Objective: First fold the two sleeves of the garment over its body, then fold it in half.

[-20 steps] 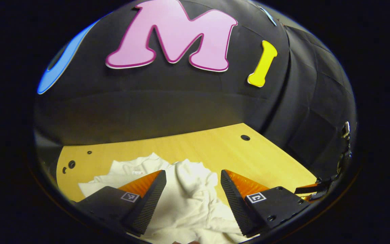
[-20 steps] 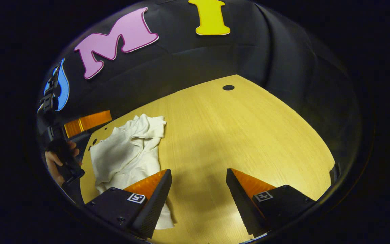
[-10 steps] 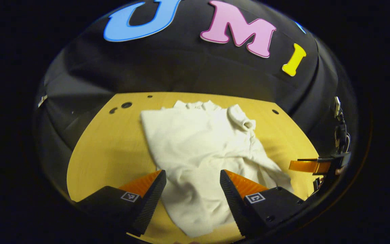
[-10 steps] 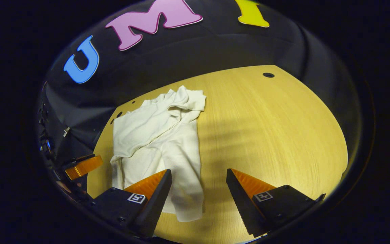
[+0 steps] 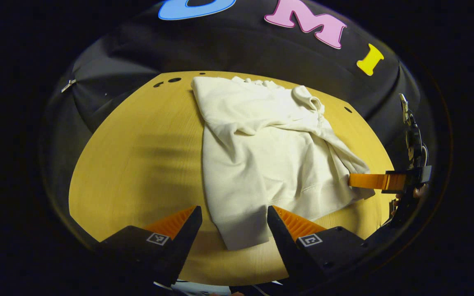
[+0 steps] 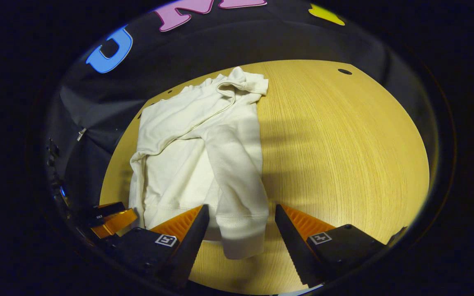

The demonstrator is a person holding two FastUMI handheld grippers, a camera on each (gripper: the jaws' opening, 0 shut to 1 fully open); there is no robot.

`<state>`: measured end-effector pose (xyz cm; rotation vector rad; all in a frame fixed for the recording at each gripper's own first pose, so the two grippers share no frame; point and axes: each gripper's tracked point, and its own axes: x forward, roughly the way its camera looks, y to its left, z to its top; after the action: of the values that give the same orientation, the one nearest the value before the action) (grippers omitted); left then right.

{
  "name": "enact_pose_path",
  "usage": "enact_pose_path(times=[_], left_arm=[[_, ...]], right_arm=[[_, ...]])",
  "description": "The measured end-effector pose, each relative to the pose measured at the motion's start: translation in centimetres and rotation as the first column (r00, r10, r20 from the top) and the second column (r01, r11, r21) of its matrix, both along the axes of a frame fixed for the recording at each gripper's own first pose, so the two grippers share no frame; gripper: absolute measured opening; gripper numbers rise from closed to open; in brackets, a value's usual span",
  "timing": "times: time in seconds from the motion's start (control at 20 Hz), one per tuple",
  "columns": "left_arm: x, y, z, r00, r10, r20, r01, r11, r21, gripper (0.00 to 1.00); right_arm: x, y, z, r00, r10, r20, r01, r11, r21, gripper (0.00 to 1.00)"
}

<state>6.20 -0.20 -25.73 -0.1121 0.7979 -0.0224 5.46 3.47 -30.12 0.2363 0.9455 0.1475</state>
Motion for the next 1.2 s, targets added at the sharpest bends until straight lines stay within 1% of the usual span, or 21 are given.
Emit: enact_pose_path(times=[0.1,0.15,0.25,0.35,0.4,0.45,0.5,0.6,0.65,0.7,0.75,0.8,0.85,0.9,0.95,1.0,1.05,1.2], left_arm=[[0.0,-0.5,-1.1,1.000,0.010,-0.020,-0.010,1.000,0.000,0.98],[-0.1,-0.7,-1.4,0.999,0.018,-0.029,-0.018,1.000,0.006,0.98],[0.2,-0.5,-1.8,1.000,0.025,-0.017,-0.024,0.999,0.048,0.99],[0.0,-0.5,-2.1,1.000,0.019,-0.011,-0.018,0.994,0.109,0.99],[0.1,-0.9,-2.1,1.000,0.018,-0.006,-0.017,0.993,0.113,1.00],[0.1,-0.9,-2.0,1.000,0.030,0.000,-0.029,0.993,0.112,0.95],[0.0,-0.8,-2.1,0.999,0.040,-0.002,-0.039,0.994,0.105,0.94],[0.2,-1.4,-2.1,1.000,0.015,-0.002,-0.015,0.995,0.103,0.91],[0.4,-2.0,-2.2,1.000,-0.009,0.000,0.009,0.995,0.100,0.87],[0.5,-2.4,-2.1,1.000,-0.018,0.003,0.018,0.995,0.096,0.69],[0.5,-2.8,-2.1,1.000,-0.014,0.003,0.014,0.995,0.096,0.51],[0.6,-3.0,-2.1,1.000,-0.006,0.002,0.006,0.996,0.092,0.34],[0.8,-3.1,-2.1,1.000,0.005,-0.001,-0.005,0.997,0.083,0.25],[0.8,-3.2,-2.0,1.000,0.012,-0.003,-0.012,0.998,0.068,0.22],[0.8,-3.3,-1.9,1.000,0.018,-0.012,-0.018,0.999,0.040,0.13],[0.8,-3.4,-1.8,1.000,0.015,-0.027,-0.014,1.000,0.009,0.10],[0.8,-3.3,-1.7,0.999,0.008,-0.039,-0.008,1.000,-0.013,0.07],[0.7,-2.7,-1.7,0.998,0.005,-0.070,-0.008,0.999,-0.040,0.07]], right_arm=[[-0.1,0.2,-0.7,1.000,0.014,-0.011,-0.014,1.000,-0.022,0.99],[0.2,0.2,-0.5,1.000,0.020,0.005,-0.020,0.999,-0.033,0.99],[0.1,0.2,-0.8,0.999,0.033,0.004,-0.032,0.997,-0.064,0.99],[0.0,0.3,-1.1,0.999,0.046,-0.002,-0.046,0.992,-0.117,0.98],[0.0,0.4,-1.3,0.998,0.064,-0.001,-0.063,0.987,-0.150,0.98],[0.1,0.9,-1.6,0.997,0.080,0.002,-0.079,0.984,-0.163,0.94],[-0.1,1.3,-1.5,0.996,0.089,-0.001,-0.088,0.981,-0.170,0.88],[-0.2,2.1,-1.6,0.996,0.092,-0.009,-0.093,0.984,-0.150,0.73],[-0.3,2.6,-1.6,0.995,0.095,-0.015,-0.096,0.987,-0.132,0.51],[-0.5,3.1,-1.6,0.994,0.101,-0.031,-0.103,0.989,-0.107,0.63],[-0.4,3.2,-1.6,0.995,0.098,-0.034,-0.101,0.990,-0.100,0.35],[-0.4,3.4,-1.5,0.993,0.108,-0.044,-0.111,0.990,-0.088,0.31],[-0.4,3.6,-1.6,0.991,0.123,-0.045,-0.126,0.989,-0.074,0.13],[-0.3,3.6,-1.7,0.990,0.134,-0.042,-0.137,0.989,-0.060,0.23],[-0.7,3.9,-1.6,0.987,0.154,-0.055,-0.156,0.987,-0.037,0.15],[-1.1,4.0,-1.5,0.983,0.171,-0.070,-0.173,0.985,-0.025,0.13],[-0.9,3.7,-1.3,0.981,0.183,-0.068,-0.186,0.982,-0.030,0.12],[-1.2,3.5,-1.3,0.976,0.204,-0.081,-0.208,0.977,-0.054,0.12]])
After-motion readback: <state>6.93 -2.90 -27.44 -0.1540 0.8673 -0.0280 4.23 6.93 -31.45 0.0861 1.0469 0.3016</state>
